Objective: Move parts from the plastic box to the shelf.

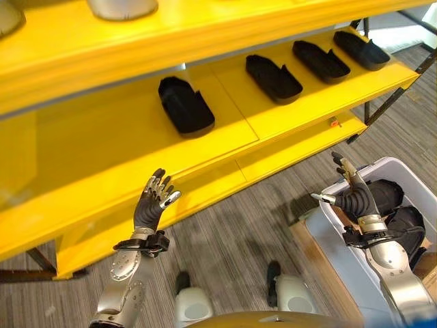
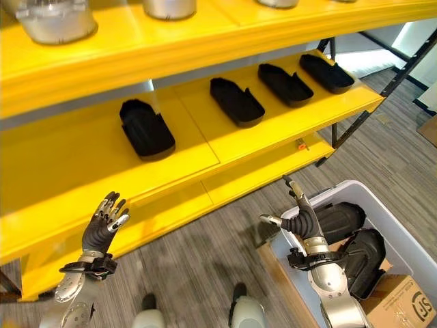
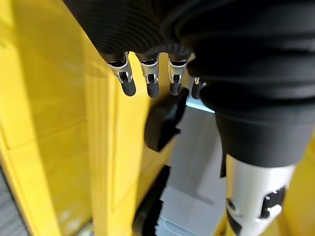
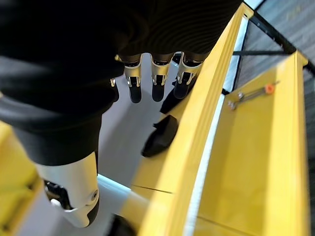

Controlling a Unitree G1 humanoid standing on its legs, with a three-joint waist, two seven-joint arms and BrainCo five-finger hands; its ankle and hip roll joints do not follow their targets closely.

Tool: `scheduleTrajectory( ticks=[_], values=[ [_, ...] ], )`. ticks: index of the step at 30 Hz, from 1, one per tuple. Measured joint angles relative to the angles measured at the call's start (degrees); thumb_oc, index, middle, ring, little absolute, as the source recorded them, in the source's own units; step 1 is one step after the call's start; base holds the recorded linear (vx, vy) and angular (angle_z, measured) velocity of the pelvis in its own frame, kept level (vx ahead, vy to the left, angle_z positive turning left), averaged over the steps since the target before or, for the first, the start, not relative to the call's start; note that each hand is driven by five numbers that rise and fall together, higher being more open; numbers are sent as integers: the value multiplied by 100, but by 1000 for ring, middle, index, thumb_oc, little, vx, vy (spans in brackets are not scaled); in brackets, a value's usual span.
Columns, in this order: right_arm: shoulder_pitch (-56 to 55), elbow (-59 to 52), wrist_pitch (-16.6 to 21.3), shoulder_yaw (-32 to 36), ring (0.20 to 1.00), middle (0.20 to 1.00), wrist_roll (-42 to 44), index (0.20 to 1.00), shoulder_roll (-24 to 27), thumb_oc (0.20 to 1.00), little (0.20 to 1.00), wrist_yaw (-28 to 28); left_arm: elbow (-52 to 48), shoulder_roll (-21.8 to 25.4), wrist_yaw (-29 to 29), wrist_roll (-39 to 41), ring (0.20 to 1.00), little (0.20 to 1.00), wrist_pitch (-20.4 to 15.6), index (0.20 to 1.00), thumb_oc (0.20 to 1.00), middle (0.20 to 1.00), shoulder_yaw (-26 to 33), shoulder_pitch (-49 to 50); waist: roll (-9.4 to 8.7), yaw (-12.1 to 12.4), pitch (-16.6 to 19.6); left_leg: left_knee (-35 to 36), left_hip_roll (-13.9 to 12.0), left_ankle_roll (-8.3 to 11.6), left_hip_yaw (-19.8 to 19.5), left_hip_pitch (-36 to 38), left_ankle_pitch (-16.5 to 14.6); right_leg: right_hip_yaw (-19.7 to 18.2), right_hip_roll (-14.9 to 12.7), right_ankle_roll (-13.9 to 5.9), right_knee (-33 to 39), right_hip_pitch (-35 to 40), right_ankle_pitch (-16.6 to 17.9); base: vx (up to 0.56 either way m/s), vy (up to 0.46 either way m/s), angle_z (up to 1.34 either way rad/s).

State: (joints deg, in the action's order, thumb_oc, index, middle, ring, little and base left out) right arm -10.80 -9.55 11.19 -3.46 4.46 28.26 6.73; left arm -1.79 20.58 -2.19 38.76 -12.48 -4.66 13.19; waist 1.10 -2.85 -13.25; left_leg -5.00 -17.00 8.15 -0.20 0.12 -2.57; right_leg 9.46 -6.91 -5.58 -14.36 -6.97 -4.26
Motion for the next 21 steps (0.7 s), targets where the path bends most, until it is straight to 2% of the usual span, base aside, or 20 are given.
scheduleTrajectory(
  ticks=[3,4,6,7,9,10,11,12,13,14,15,16,17,18,19,20,21],
  values=[
    [-25,63,17,-127,1000,1000,237,1000,4,1000,1000,-142,94,-62,63,-4,1000,1000,0,1000,1000,1000,-34,27,107,-65,261,234,-164,-120,245,193,51,-92,159,101,-135,-102,-130,-63,-243,-27],
    [-48,63,33,-178,1000,1000,341,1000,2,1000,1000,-210,123,-99,63,-5,1000,1000,-14,1000,1000,1000,12,35,37,-33,314,205,-269,-165,277,183,71,-140,259,233,-519,-362,-321,-63,-210,-26],
    [-74,65,48,-188,1000,1000,430,1000,2,1000,1000,-249,286,-126,71,-9,1000,1000,-13,1000,1000,1000,-53,57,-14,27,323,58,-326,-521,277,136,336,-186,370,364,-610,-431,-417,-56,-186,-28],
    [-98,69,48,-191,1000,1000,440,1000,2,1000,1000,-269,424,-131,93,-10,1000,1000,-11,1000,1000,1000,-124,69,-52,71,331,-110,-326,-762,278,27,634,-196,400,387,-503,-398,-404,-56,-165,-14],
    [-93,182,47,-192,1000,1000,439,1000,2,1000,1000,-267,556,-180,109,-13,1000,1000,3,1000,1000,1000,-225,110,-79,16,314,-388,-341,-690,340,-271,1503,-80,429,503,-26,-129,-250,-17,-117,14],
    [-106,218,44,-208,1000,1000,439,1000,-3,1000,1000,-261,556,-256,115,-13,1000,1000,4,1000,1000,1000,-234,116,-125,2,283,-462,-373,-555,472,-343,1848,-75,447,566,223,-3,-187,41,-41,3],
    [-111,228,41,-269,1000,1000,435,1000,-20,1000,1000,-261,550,-324,127,-13,1000,1000,5,1000,1000,1000,-230,155,-138,71,280,-606,-298,-374,502,-347,1818,-145,476,655,458,128,-71,61,-21,-27],
    [-93,221,41,-340,1000,1000,435,1000,-50,1000,1000,-260,548,-373,130,-14,1000,1000,14,1000,1000,1000,-227,170,-211,123,257,-723,43,-289,405,-342,1392,-395,457,750,668,205,155,48,-7,-37],
    [-91,220,41,-379,1000,1000,435,1000,-55,1000,1000,-267,549,-434,141,-17,1000,1000,22,1000,1000,1000,-228,195,-265,154,258,-669,381,-210,217,-322,1015,-452,414,721,831,237,280,23,-4,-46],
    [-112,250,43,-336,1000,1000,530,1000,-111,1000,1000,-335,532,-586,190,-42,1000,1000,31,1000,1000,1000,-264,180,-303,200,282,-301,1521,-350,-533,-304,425,-686,263,655,1145,197,584,18,18,-45],
    [-121,351,34,-314,1000,1000,584,1000,-118,1000,1000,-373,532,-654,195,-137,1000,1000,31,1000,1000,1000,-264,179,-252,217,260,-111,2103,-589,-727,-326,215,-737,245,612,1258,174,624,14,36,-52],
    [-206,433,-28,-318,1000,1000,611,1000,-124,1000,1000,-411,525,-623,192,-179,1000,1000,42,1000,1000,1000,-254,179,-194,185,258,5,2364,-789,-697,-301,90,-724,397,575,1298,160,728,-14,65,-39],
    [-307,434,-30,-326,1000,1000,617,1000,-129,1000,1000,-433,517,-596,193,-193,1000,1000,38,1000,1000,1000,-246,182,-170,191,266,115,2487,-949,-773,-285,-39,-796,537,567,1350,100,838,-30,50,-177],
    [41,496,-37,-578,1000,1000,618,1000,-189,1000,1000,-457,488,-405,180,-207,1000,1000,18,1000,1000,1000,-266,246,-316,449,281,61,3210,-1140,-2496,-370,-149,-1802,854,511,1246,-456,951,-21,80,-251],
    [335,500,-40,-617,1000,1000,620,1000,-205,1000,1000,-494,513,-443,190,-224,1000,1000,44,1000,1000,1000,-281,121,-150,460,129,-16,3177,-1368,-2742,-572,202,-1740,998,414,1226,-569,902,33,104,-256],
    [389,477,-40,-577,1000,1000,622,1000,-248,1000,1000,-493,520,-489,189,-223,1000,1000,62,1000,1000,1000,-288,35,-70,376,51,-69,3085,-1445,-2569,-606,416,-1639,1038,381,978,-576,764,58,147,-143],
    [362,504,-72,-650,1000,1000,716,1000,-443,1000,1000,-541,478,-425,189,-221,1000,1000,37,1000,1000,1000,-345,-82,-89,257,38,11,2975,-1508,-2176,-583,432,-1547,966,386,398,-450,388,116,174,-123]
  ],
)
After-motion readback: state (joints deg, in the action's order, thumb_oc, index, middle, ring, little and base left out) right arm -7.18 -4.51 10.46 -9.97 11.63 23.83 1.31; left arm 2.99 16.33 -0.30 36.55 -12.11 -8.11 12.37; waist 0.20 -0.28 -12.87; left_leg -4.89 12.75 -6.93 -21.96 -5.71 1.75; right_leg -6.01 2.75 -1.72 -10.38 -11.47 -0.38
